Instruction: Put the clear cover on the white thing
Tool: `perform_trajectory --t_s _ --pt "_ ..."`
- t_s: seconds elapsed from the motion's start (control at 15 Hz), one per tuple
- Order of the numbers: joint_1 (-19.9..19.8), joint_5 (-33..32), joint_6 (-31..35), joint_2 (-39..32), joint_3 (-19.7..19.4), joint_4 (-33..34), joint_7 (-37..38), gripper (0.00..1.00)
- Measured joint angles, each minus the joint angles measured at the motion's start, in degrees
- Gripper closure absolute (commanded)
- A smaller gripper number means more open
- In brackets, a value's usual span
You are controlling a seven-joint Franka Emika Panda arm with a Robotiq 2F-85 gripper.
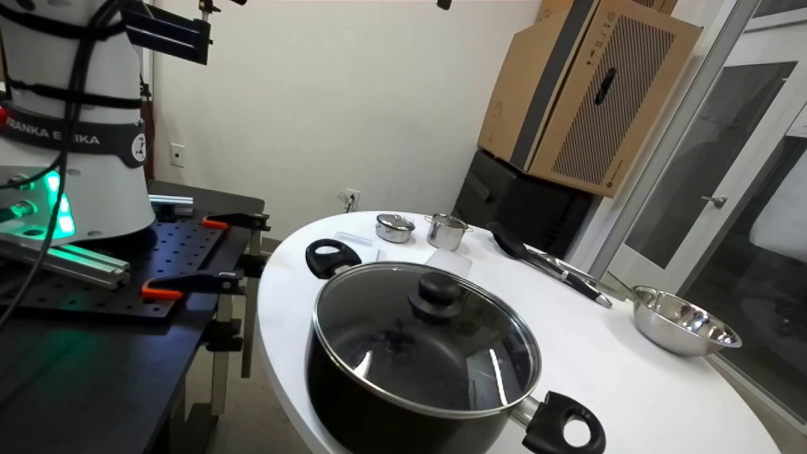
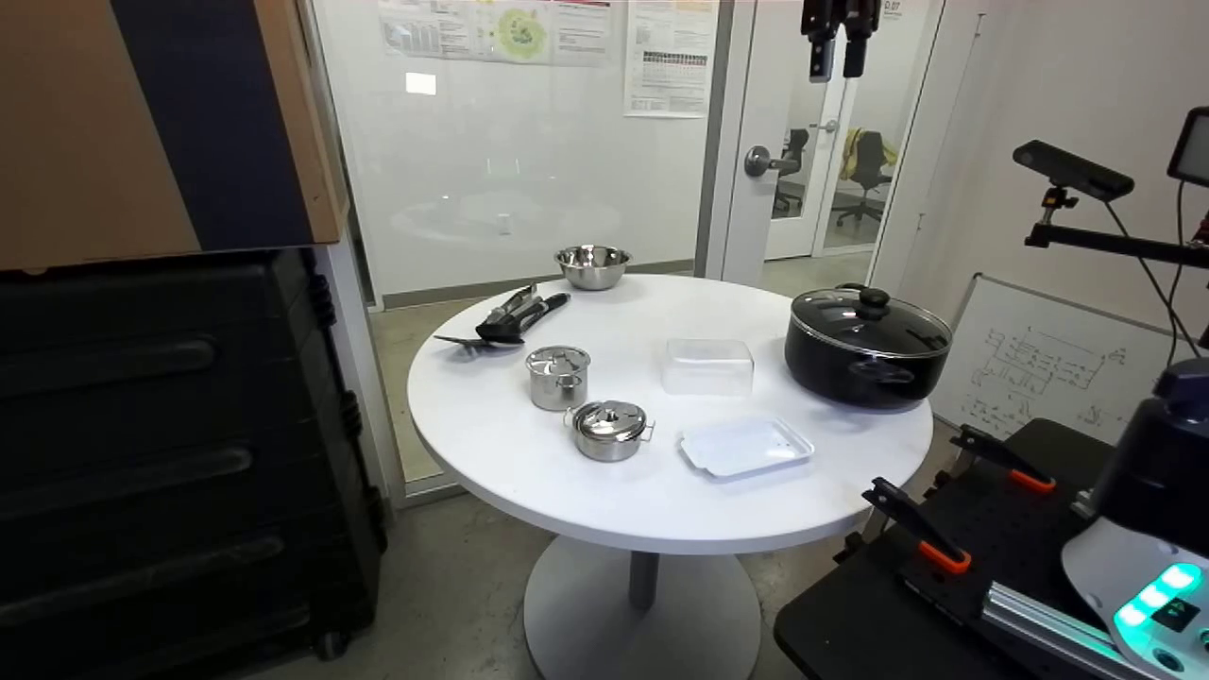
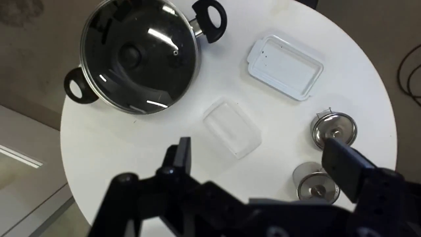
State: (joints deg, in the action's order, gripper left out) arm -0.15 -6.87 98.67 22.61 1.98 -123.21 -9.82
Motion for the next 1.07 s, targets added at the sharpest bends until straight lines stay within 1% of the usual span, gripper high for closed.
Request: perform_trajectory --t_s 0.27,0.4,0.6,0.87,1.07 --pt "0.2 -1.4 0.3 -10.5 -2.4 7.1 -12.8 0.00" --pt "0.4 -2.8 0.0 -15.0 -2.5 10.1 -16.5 0.00" --pt "0.8 -3.3 -0.2 -17.7 -2.4 12.3 -17.5 0.00" --pt "0.8 -3.3 -0.4 -17.8 -2.4 12.9 -17.5 0.00" --pt "1.0 -3.4 1.1 -18.3 -2.2 12.7 -18.5 0.00"
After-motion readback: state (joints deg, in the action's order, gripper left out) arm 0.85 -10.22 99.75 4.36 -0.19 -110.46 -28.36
